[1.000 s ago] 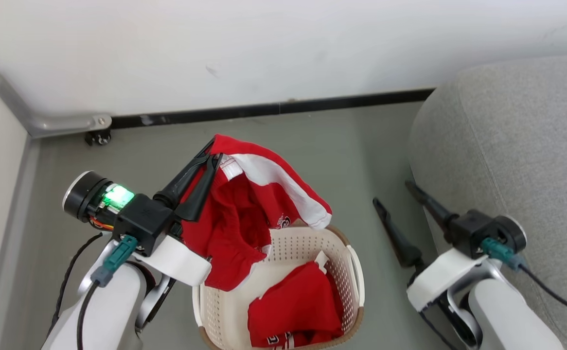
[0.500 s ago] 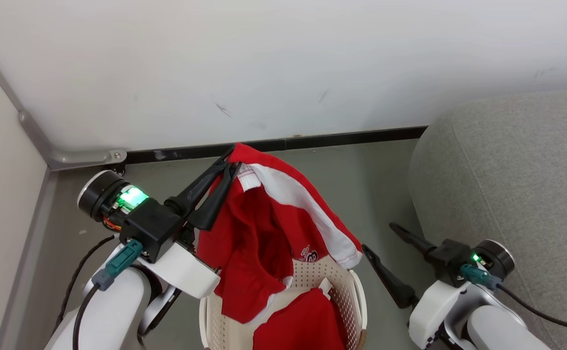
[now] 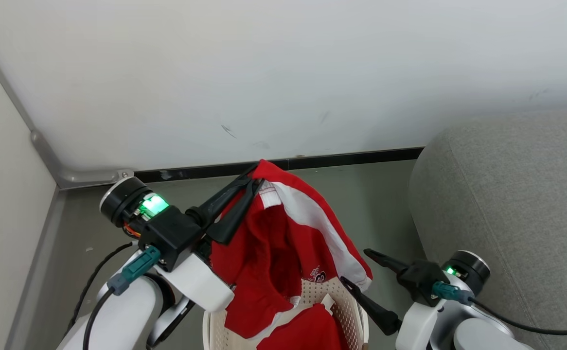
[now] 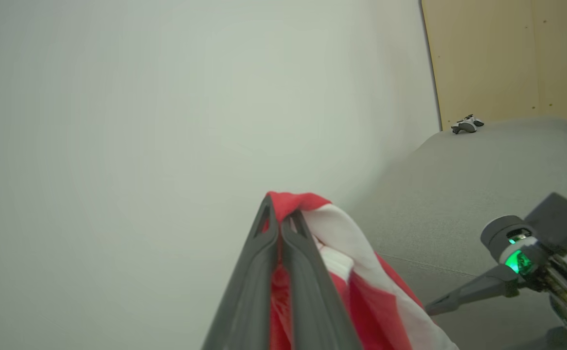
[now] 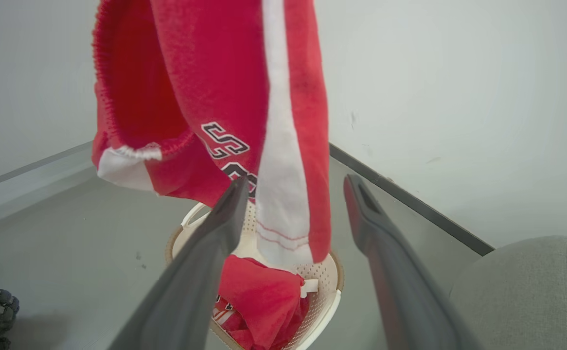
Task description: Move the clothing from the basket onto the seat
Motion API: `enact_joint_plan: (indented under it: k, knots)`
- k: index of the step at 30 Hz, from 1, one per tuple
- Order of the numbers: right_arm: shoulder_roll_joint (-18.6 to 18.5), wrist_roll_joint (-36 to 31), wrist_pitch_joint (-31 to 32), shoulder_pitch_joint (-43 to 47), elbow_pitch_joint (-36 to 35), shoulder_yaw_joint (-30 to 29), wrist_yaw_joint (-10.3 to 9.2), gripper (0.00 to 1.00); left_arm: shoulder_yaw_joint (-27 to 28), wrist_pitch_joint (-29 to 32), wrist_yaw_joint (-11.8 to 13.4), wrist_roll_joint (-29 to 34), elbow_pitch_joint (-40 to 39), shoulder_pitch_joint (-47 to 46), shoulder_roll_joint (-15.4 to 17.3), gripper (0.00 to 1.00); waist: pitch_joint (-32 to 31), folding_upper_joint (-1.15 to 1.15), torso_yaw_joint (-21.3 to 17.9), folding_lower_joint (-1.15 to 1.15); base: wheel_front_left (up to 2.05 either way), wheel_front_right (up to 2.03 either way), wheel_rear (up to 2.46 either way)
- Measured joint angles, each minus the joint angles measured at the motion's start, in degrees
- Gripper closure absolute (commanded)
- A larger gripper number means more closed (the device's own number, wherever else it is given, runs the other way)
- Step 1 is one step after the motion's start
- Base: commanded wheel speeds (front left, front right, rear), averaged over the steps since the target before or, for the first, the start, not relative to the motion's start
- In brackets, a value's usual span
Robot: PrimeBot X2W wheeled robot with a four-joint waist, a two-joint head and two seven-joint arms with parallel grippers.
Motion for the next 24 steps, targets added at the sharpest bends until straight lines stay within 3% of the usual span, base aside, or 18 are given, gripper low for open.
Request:
enact_joint_plan:
  k: [17,18,19,21,22,23,24]
  knots:
    - [-0.9,1.7,0.3,-6.8,3.5,9.9,0.0,0.0,-4.5,2.5,0.0,-2.9,-3.0,0.0,0.3,1.0,-0.9,0.0,2.0,0.0,0.0,0.0,0.0]
    - [-0.8,1.9,0.2,-7.0,3.9,10.8,0.0,0.32,-4.7,2.8,0.0,-3.3,-3.1,0.0,0.4,1.0,-0.9,0.0,2.1,0.0,0.0,0.0,0.0]
    - [-0.6,2.2,-0.1,-7.0,4.2,11.5,0.0,0.52,-4.9,2.8,0.0,-3.8,-3.2,0.0,0.4,1.0,-0.9,0.0,2.3,0.0,0.0,0.0,0.0]
    - [-0.3,2.3,-0.3,-7.3,4.6,12.8,0.01,0.67,-5.1,2.8,0.0,-4.4,-3.2,0.0,0.5,1.0,-0.8,0.0,2.5,0.0,0.0,0.0,0.0]
    - [-0.2,2.3,-0.8,-7.5,4.9,13.1,0.01,0.79,-5.1,2.9,0.0,-4.8,-3.2,0.0,0.5,1.0,-0.7,0.0,2.6,0.0,0.0,0.0,0.0]
    - [-0.2,2.3,-1.3,-7.8,5.1,13.3,0.01,0.79,-5.1,2.9,0.0,-5.0,-3.2,0.0,0.5,1.0,-0.7,0.0,2.7,0.0,0.0,0.0,0.0]
    - [-0.1,2.7,-1.8,-8.0,5.2,13.3,0.0,1.0,-5.1,3.1,0.0,-5.4,-3.2,0.0,0.6,1.0,-0.6,0.0,2.7,0.0,0.0,0.0,0.0]
